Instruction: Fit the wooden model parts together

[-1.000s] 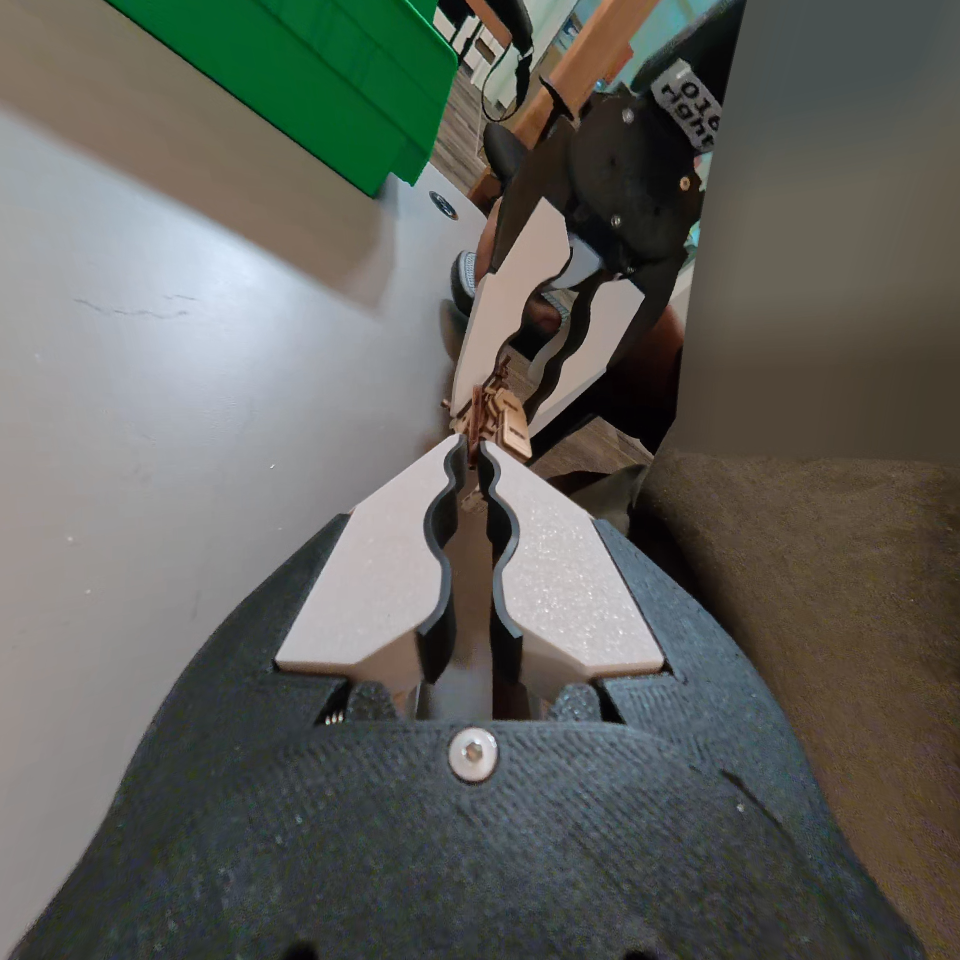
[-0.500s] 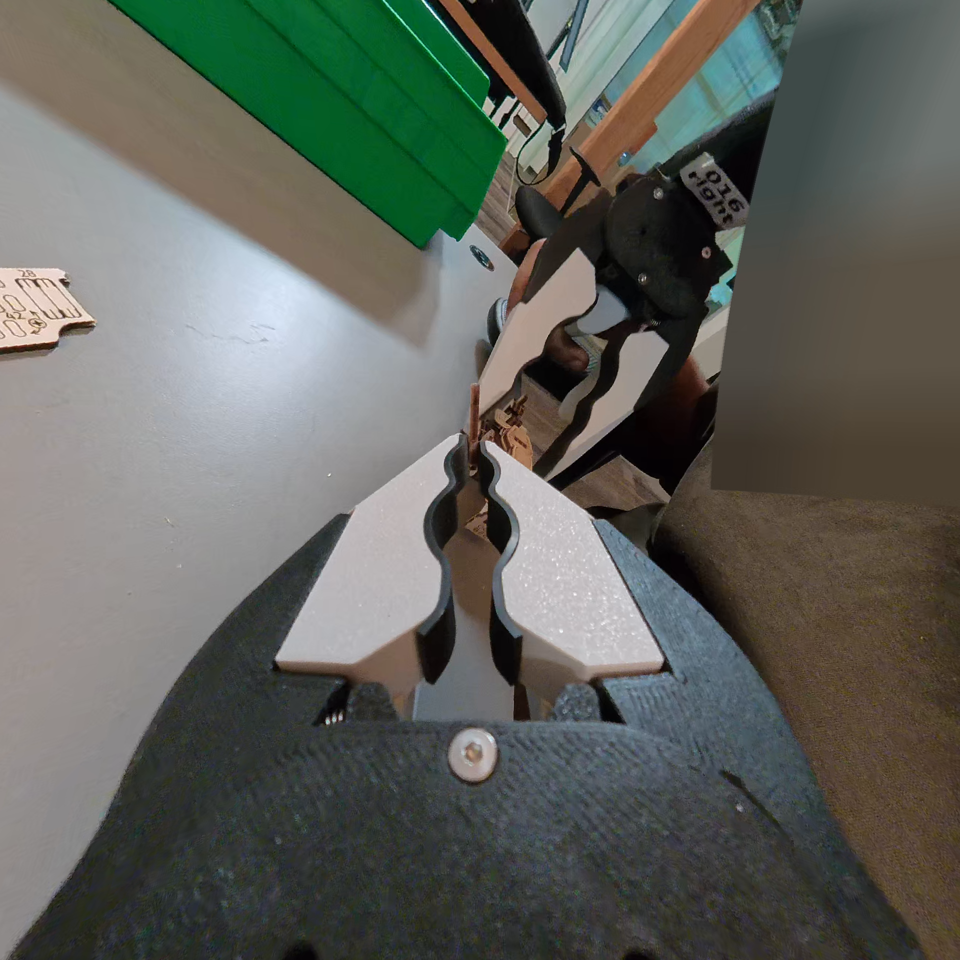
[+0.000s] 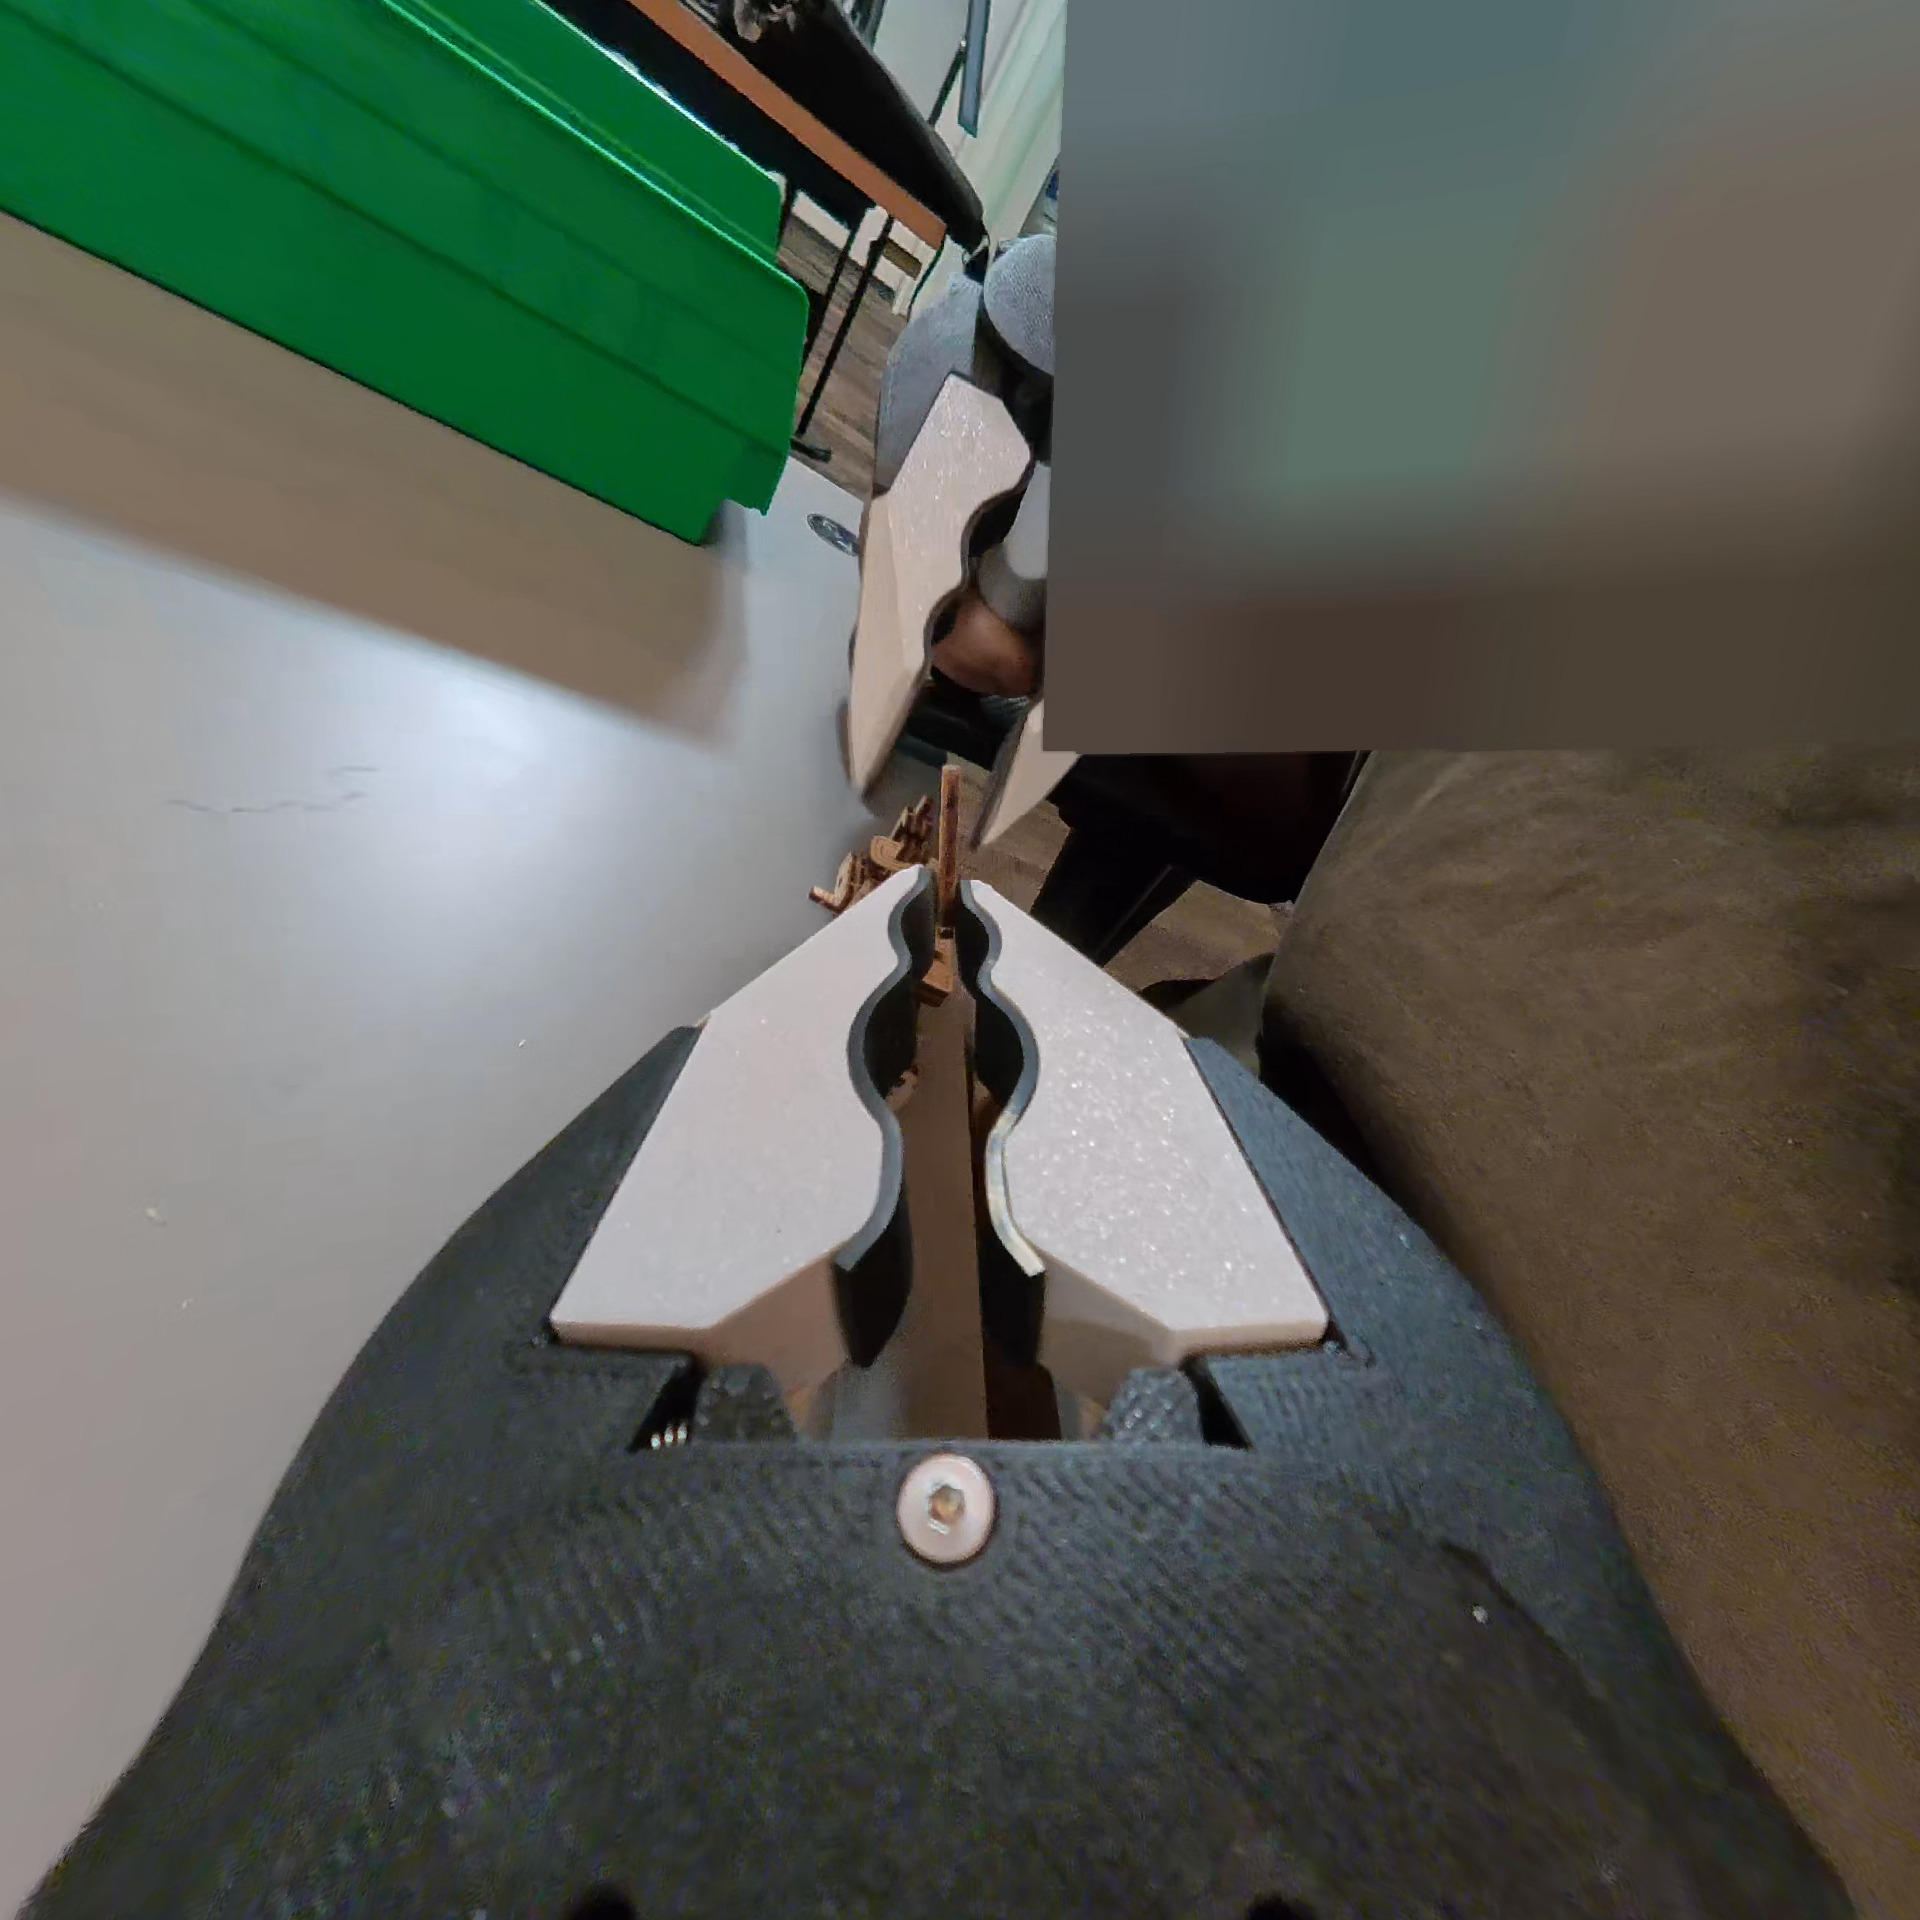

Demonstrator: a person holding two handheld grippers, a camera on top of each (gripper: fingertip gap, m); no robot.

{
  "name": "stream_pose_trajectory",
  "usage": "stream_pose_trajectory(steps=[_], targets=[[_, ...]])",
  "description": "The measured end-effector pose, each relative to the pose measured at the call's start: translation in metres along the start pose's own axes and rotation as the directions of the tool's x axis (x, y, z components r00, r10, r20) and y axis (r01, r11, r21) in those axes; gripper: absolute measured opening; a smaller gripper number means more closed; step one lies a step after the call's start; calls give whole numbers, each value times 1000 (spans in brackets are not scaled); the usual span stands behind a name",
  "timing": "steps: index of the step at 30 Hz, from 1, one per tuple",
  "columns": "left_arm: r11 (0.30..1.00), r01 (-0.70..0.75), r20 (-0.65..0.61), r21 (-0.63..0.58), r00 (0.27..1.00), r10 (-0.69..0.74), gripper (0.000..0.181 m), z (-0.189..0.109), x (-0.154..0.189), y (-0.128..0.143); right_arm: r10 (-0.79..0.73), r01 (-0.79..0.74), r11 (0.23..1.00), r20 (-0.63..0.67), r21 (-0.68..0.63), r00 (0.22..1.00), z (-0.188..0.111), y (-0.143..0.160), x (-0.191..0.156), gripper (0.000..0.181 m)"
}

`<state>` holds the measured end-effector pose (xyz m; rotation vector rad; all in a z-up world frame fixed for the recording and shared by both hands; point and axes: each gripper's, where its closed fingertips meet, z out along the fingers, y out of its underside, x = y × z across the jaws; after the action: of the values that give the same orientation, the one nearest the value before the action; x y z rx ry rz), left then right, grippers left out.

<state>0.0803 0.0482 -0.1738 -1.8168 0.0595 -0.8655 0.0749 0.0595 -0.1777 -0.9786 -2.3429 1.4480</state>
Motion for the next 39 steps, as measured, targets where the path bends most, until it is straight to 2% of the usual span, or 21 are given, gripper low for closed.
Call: stream_pose_trajectory(steps=[9,18,21,24,26,29,33,39], targets=[[1000,-17,-26,-15,1000,17,1,4,8,3,-20,20,1000,76,0,997,4,-1,-16,3],[998,23,-72,-57,997,-27,10,3,11,10,-3,3,1000,103,1,995,2,-1,-19,1],[994,84,-111,-69,990,-91,14,2,13,12,-5,5,1000,111,2,994,1,-1,-20,1],[970,225,-200,-90,950,-239,19,2,19,12,-28,28,1000,113,0,993,1,-1,-22,0],[959,270,-241,-84,929,-282,19,1,22,9,-83,84,997,102,2,991,1,0,-24,0],[965,242,-240,-99,936,-259,20,-1,23,10,-252,251,968,50,14,967,0,1,-24,1],[970,214,-220,-117,947,-236,19,-2,22,14,-494,494,869,-21,20,869,1,0,-26,1],[968,216,-219,-128,946,-240,15,-1,21,16,-653,653,757,-29,14,757,7,4,-29,0]])
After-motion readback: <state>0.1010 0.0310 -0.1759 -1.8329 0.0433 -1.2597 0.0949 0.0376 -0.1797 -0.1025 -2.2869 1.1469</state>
